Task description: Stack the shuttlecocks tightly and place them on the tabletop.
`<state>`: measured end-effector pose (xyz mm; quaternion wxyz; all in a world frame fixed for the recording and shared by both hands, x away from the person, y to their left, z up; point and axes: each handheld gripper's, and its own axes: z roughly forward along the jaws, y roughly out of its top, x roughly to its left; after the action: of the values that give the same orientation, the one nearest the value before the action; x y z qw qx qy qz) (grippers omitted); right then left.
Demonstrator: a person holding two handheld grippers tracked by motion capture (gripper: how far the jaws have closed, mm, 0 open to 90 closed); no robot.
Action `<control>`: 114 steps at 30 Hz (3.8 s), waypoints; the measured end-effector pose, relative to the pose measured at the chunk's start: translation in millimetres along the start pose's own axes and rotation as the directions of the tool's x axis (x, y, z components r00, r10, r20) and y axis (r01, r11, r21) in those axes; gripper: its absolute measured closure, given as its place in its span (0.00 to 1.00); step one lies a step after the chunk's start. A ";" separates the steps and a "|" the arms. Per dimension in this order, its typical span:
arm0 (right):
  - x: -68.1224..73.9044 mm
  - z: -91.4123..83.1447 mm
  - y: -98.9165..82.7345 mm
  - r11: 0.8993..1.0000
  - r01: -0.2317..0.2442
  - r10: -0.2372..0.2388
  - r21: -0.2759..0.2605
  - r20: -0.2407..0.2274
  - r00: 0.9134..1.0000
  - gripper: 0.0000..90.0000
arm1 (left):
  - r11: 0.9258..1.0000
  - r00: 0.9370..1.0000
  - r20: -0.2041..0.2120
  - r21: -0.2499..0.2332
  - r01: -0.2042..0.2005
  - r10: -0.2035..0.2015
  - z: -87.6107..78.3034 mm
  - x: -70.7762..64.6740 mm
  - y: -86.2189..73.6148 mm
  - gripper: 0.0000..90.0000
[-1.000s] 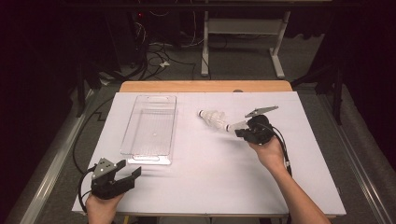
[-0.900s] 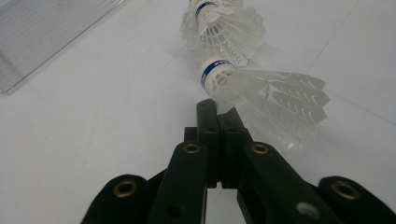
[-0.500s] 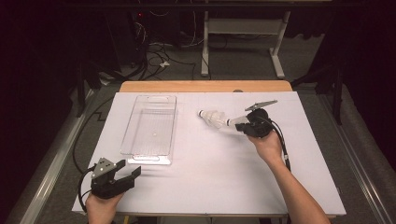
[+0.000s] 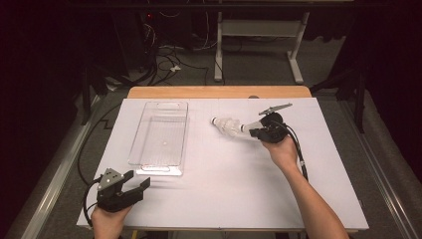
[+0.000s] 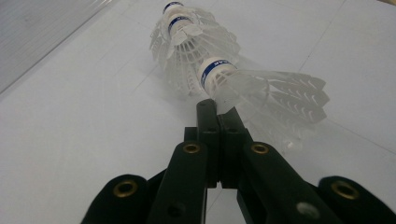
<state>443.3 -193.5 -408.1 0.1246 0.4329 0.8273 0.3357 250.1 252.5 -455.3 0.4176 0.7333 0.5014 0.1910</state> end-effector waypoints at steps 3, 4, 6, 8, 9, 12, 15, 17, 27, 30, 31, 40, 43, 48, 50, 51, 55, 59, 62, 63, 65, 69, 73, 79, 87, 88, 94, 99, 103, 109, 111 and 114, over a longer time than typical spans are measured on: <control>0.0 4.9 1.5 1.000 -0.004 0.004 0.000 -0.003 1.000 1.00 | 1.000 1.000 0.000 -0.001 -0.001 0.001 -0.6 0.1 0.0 0.37; 0.7 7.3 2.1 1.000 -0.009 0.009 0.001 -0.006 1.000 1.00 | 1.000 1.000 0.000 -0.001 -0.001 0.001 -0.6 0.1 -0.1 0.37; 1.9 11.1 3.0 1.000 -0.009 0.009 0.003 -0.008 1.000 1.00 | 1.000 1.000 0.000 -0.001 -0.003 0.003 -0.6 -0.2 0.0 0.37; 2.8 14.6 4.2 1.000 -0.007 0.007 0.008 -0.009 1.000 1.00 | 1.000 1.000 -0.001 -0.001 -0.004 0.004 -0.6 -0.4 0.0 0.37; 3.1 16.2 4.9 1.000 -0.009 0.009 0.009 -0.009 1.000 1.00 | 1.000 1.000 -0.001 -0.001 -0.003 0.003 -0.7 -0.3 0.0 0.37; 4.0 19.4 7.5 1.000 -0.009 0.009 0.007 -0.010 1.000 1.00 | 1.000 1.000 0.000 -0.004 0.003 -0.003 -0.6 0.6 0.0 0.37; 6.6 20.5 10.8 1.000 -0.004 0.004 0.009 -0.010 1.000 1.00 | 1.000 1.000 0.003 -0.004 -0.001 0.001 -0.6 0.4 0.0 0.37; 8.5 21.6 12.7 1.000 0.002 -0.002 0.011 -0.009 1.000 1.00 | 1.000 1.000 0.003 -0.002 -0.003 0.003 -0.7 0.0 0.0 0.37; 10.6 35.3 14.8 1.000 -0.005 0.005 0.018 -0.018 1.000 1.00 | 1.000 1.000 0.005 -0.001 -0.008 0.008 -0.6 -0.5 0.2 0.37; 11.8 38.7 14.9 1.000 -0.009 0.010 0.020 -0.022 1.000 1.00 | 1.000 1.000 0.004 -0.001 -0.011 0.011 -0.6 -1.0 0.2 0.37; 12.2 39.4 15.2 1.000 -0.011 0.011 0.021 -0.023 1.000 1.00 | 1.000 1.000 0.004 -0.002 -0.011 0.011 -0.4 -1.1 0.2 0.37; 17.4 46.2 22.7 1.000 0.001 0.000 0.011 -0.030 1.000 1.00 | 1.000 1.000 0.007 -0.002 -0.013 0.013 -0.2 -1.5 0.4 0.37; 19.8 48.4 25.0 1.000 0.003 -0.003 0.006 -0.031 1.000 1.00 | 1.000 1.000 0.008 -0.001 -0.014 0.014 0.0 -1.8 0.5 0.37; 21.4 53.0 25.9 1.000 -0.003 0.003 -0.001 -0.034 0.999 1.00 | 1.000 1.000 0.009 -0.002 -0.015 0.015 -0.2 -1.9 0.5 0.37; 21.1 53.6 25.9 1.000 -0.015 0.015 -0.007 -0.035 0.999 1.00 | 1.000 1.000 0.010 -0.003 -0.015 0.015 -0.2 -1.9 0.5 0.37; 20.8 53.9 25.7 1.000 -0.018 0.017 -0.011 -0.035 0.999 1.00 | 1.000 1.000 0.010 -0.003 -0.015 0.016 -0.1 -2.0 0.5 0.37; 22.2 54.8 25.6 0.999 -0.017 0.017 -0.028 -0.032 0.999 1.00 | 1.000 1.000 0.010 -0.003 -0.017 0.017 -0.1 -2.1 0.5 0.37; 24.5 55.8 26.3 0.999 -0.012 0.011 -0.045 -0.031 0.999 1.00 | 1.000 1.000 0.011 -0.003 -0.017 0.017 -0.1 -2.2 0.5 0.37; 24.7 58.0 25.4 0.999 -0.012 0.011 -0.038 -0.027 1.000 1.00 | 1.000 1.000 0.011 -0.003 -0.017 0.017 -0.1 -2.4 0.5 0.37; 23.9 58.6 24.9 0.999 -0.011 0.010 -0.041 -0.026 1.000 1.00 | 1.000 1.000 0.011 -0.003 -0.018 0.018 -0.1 -2.4 0.5 0.37; 23.3 59.0 24.3 0.999 -0.018 0.017 -0.039 -0.028 0.999 1.00 | 1.000 1.000 0.012 -0.003 -0.017 0.017 -0.1 -2.5 0.5 0.37; 23.6 58.6 24.4 0.999 -0.023 0.022 -0.032 -0.025 0.999 1.00 | 1.000 1.000 0.012 -0.001 -0.020 0.020 -0.1 -2.7 0.6 0.37; 23.5 59.0 23.8 0.999 -0.028 0.028 -0.026 -0.026 0.999 0.98 | 1.000 1.000 0.011 -0.003 -0.019 0.019 -0.4 -2.9 0.5 0.37; 21.6 58.8 22.1 0.999 -0.040 0.040 -0.012 -0.030 0.999 0.92 | 1.000 1.000 0.011 -0.004 -0.019 0.019 -0.5 -2.8 0.3 0.37; 22.1 56.4 20.7 0.999 -0.047 0.047 -0.011 -0.025 0.999 0.78 | 1.000 1.000 0.012 -0.002 -0.025 0.025 -1.2 -3.5 0.1 0.37; 22.3 56.2 20.4 0.999 -0.049 0.048 -0.012 -0.021 0.999 0.76 | 1.000 1.000 0.012 -0.002 -0.025 0.025 -1.2 -3.5 0.0 0.37; 23.5 57.6 19.6 0.998 -0.056 0.056 -0.016 -0.019 0.998 0.68 | 1.000 1.000 0.012 -0.004 -0.024 0.024 -0.9 -4.0 0.1 0.37; 27.1 60.2 20.5 0.998 -0.054 0.053 -0.029 -0.015 0.998 0.66 | 1.000 1.000 0.012 -0.004 -0.025 0.025 -0.9 -4.1 0.1 0.37; 28.3 63.3 21.0 0.998 -0.061 0.060 -0.030 -0.013 0.998 0.65 | 1.000 1.000 0.014 -0.004 -0.024 0.024 -0.6 -4.0 0.1 0.37; 31.8 68.8 22.9 0.998 -0.059 0.059 -0.033 -0.008 0.998 0.63 | 1.000 1.000 0.016 -0.003 -0.024 0.024 -0.2 -4.0 0.3 0.37; 32.9 70.1 24.1 0.998 -0.055 0.055 -0.034 -0.008 0.998 0.62 | 1.000 1.000 0.016 -0.003 -0.025 0.025 -0.2 -4.1 0.3 0.37; 34.6 72.4 25.9 0.998 -0.055 0.055 -0.036 -0.005 0.998 0.61 | 1.000 1.000 0.016 -0.004 -0.024 0.024 -0.4 -4.1 0.3 0.37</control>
<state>475.1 -123.1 -441.8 0.1215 0.4526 0.8089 0.3550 248.3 249.0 -454.3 0.4207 0.7400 0.4887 0.1910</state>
